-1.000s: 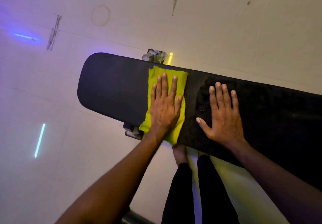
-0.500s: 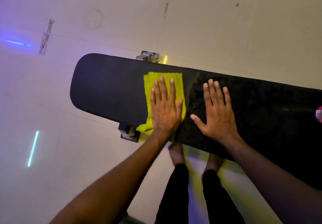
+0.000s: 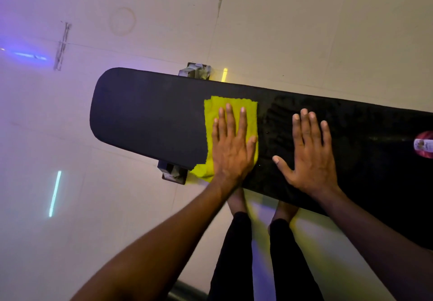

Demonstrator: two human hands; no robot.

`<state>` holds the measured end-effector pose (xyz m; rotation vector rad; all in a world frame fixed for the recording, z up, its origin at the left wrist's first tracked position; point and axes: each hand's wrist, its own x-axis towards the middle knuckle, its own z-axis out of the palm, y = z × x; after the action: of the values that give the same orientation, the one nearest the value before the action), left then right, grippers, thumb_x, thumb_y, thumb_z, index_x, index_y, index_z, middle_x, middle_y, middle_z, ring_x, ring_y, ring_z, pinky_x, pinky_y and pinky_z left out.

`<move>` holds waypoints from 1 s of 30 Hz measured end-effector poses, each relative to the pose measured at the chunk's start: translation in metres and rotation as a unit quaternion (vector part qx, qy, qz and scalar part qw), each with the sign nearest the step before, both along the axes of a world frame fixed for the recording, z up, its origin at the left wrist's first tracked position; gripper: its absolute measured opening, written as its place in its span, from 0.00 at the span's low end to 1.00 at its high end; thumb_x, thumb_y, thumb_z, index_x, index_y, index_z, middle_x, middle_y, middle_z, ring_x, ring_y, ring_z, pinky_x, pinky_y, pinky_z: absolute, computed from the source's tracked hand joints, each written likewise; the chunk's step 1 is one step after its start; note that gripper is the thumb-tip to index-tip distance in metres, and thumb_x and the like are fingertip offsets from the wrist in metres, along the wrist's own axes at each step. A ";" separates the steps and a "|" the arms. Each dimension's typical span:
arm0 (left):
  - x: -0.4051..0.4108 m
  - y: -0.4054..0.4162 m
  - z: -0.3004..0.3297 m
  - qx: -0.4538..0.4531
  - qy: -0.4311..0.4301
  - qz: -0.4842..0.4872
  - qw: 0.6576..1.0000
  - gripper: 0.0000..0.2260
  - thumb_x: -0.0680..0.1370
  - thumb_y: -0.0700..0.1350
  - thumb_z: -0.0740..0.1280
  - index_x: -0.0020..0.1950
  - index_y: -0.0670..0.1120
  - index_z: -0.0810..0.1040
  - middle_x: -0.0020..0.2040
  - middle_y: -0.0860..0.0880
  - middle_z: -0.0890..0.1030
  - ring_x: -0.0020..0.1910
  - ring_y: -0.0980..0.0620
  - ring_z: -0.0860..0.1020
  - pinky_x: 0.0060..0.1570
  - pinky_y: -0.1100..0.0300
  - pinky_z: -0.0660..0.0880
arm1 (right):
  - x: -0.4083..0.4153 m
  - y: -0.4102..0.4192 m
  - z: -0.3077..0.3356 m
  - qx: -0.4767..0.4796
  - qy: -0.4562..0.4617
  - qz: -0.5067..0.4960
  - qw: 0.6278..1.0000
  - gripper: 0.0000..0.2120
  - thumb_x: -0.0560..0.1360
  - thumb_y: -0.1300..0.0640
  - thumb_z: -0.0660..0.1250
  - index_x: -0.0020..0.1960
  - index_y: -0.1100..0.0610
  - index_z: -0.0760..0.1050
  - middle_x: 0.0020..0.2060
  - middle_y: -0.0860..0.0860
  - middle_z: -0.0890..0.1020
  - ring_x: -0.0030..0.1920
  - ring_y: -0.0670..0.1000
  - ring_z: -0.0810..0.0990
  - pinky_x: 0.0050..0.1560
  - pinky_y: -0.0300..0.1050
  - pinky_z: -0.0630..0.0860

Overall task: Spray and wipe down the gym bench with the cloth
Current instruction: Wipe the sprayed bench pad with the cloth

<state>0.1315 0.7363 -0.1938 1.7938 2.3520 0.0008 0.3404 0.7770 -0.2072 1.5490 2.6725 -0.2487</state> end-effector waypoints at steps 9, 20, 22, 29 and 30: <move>-0.046 0.004 -0.002 0.034 0.000 -0.092 0.995 0.28 0.86 0.58 0.47 0.84 0.49 0.50 0.85 0.43 0.49 0.84 0.45 0.47 0.81 0.46 0.52 | -0.010 -0.015 0.001 -0.013 0.004 0.018 1.000 0.52 0.78 0.29 0.53 0.85 0.65 0.42 0.85 0.65 0.44 0.85 0.66 0.43 0.84 0.70 0.45; -0.085 -0.021 -0.007 0.035 0.010 -0.085 0.996 0.29 0.85 0.60 0.48 0.84 0.49 0.50 0.84 0.42 0.52 0.84 0.44 0.49 0.81 0.46 0.51 | -0.038 -0.037 -0.004 -0.003 -0.001 0.098 0.995 0.52 0.78 0.28 0.53 0.85 0.65 0.43 0.84 0.66 0.45 0.85 0.66 0.44 0.82 0.73 0.47; -0.090 -0.037 -0.006 0.035 0.016 0.013 0.999 0.29 0.86 0.59 0.47 0.84 0.48 0.51 0.84 0.42 0.51 0.84 0.44 0.49 0.81 0.45 0.52 | -0.038 -0.037 -0.004 -0.003 -0.004 0.101 0.995 0.52 0.78 0.28 0.52 0.85 0.65 0.42 0.84 0.66 0.44 0.85 0.66 0.43 0.82 0.72 0.47; -0.028 -0.042 -0.004 0.009 -0.007 -0.020 1.000 0.31 0.85 0.60 0.47 0.84 0.44 0.50 0.84 0.39 0.50 0.84 0.40 0.47 0.81 0.44 0.49 | -0.034 -0.034 -0.002 -0.004 0.008 0.108 0.994 0.51 0.79 0.29 0.53 0.85 0.65 0.43 0.85 0.64 0.45 0.86 0.65 0.44 0.83 0.70 0.47; -0.039 -0.032 -0.005 0.014 -0.009 -0.086 0.996 0.31 0.85 0.59 0.48 0.84 0.45 0.51 0.84 0.39 0.51 0.84 0.41 0.48 0.81 0.45 0.50 | -0.029 -0.032 -0.003 -0.002 0.014 0.108 0.994 0.50 0.79 0.29 0.53 0.85 0.64 0.43 0.85 0.64 0.45 0.86 0.64 0.44 0.83 0.69 0.48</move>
<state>0.0928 0.7046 -0.1989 1.9943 2.1876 0.0258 0.3112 0.7455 -0.2106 1.2497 2.8287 -0.2673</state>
